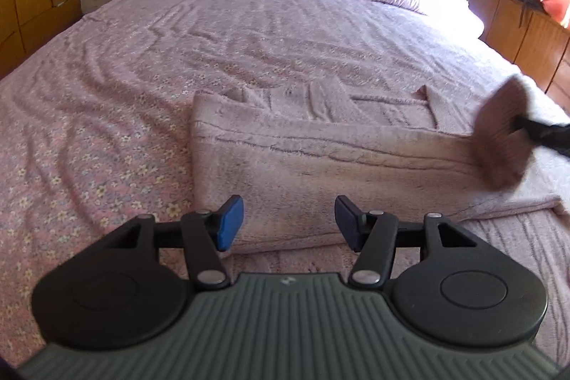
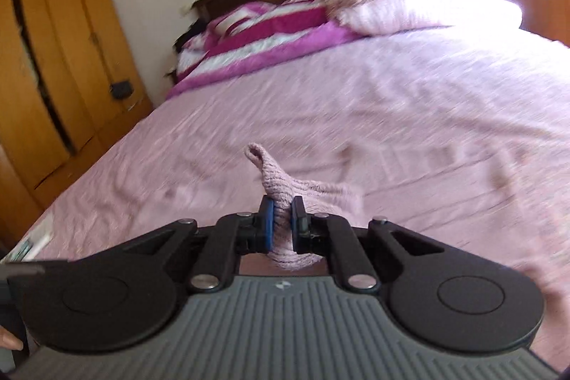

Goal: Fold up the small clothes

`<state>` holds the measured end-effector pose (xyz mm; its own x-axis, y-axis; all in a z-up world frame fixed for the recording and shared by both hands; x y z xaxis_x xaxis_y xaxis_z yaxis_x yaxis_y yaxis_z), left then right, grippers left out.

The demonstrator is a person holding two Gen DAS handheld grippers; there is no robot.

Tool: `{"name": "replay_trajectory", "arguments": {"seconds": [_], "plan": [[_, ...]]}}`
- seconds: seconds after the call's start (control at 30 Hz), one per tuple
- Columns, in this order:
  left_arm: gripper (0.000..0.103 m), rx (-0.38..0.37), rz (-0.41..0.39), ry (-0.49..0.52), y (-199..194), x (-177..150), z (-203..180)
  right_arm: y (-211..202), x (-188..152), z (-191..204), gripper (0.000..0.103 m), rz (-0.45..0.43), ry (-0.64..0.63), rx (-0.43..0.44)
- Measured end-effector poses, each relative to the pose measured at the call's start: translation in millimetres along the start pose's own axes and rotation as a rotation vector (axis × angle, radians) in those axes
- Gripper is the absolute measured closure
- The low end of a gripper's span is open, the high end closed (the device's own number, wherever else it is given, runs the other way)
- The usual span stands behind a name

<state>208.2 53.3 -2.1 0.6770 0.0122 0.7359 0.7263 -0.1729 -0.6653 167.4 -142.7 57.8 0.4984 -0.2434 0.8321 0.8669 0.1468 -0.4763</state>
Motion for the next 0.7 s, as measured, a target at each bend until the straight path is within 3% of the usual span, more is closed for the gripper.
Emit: {"name": "replay_trajectory", "arguments": {"seconds": [0.13,0.37,0.5,0.6,0.7], "plan": [[0.045,0.003,0.016,-0.022,7,-3,5,1,8,-55,0.093,-0.002,0.044,-0.107],[0.045,0.024,-0.008,-0.024,-11,-4,6,26,-21,-134,0.092,0.083,0.092,-0.317],[0.045,0.019,0.001,-0.055,-30,-7,12,13,-21,-150,0.091,0.049,0.177,-0.325],[0.045,0.033,0.008,-0.03,-46,-11,13,-7,-20,-148,0.09,0.028,0.222,-0.28],[0.045,0.057,0.01,0.019,-63,-14,9,-30,-16,-138,0.077,0.002,0.222,-0.227]]}}
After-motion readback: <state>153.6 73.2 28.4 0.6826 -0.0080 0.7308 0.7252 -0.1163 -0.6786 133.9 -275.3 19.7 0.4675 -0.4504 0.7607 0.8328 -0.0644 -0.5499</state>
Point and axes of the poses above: each gripper's, at about its wrist camera, not at the fingertips, and y roughly the way its jaws point, z to its left, x to its top, the point moved 7 cm from there along y, roughly the way its jaws point, and after that the axes turned 2 degrees about -x, right-handed, at the moved point
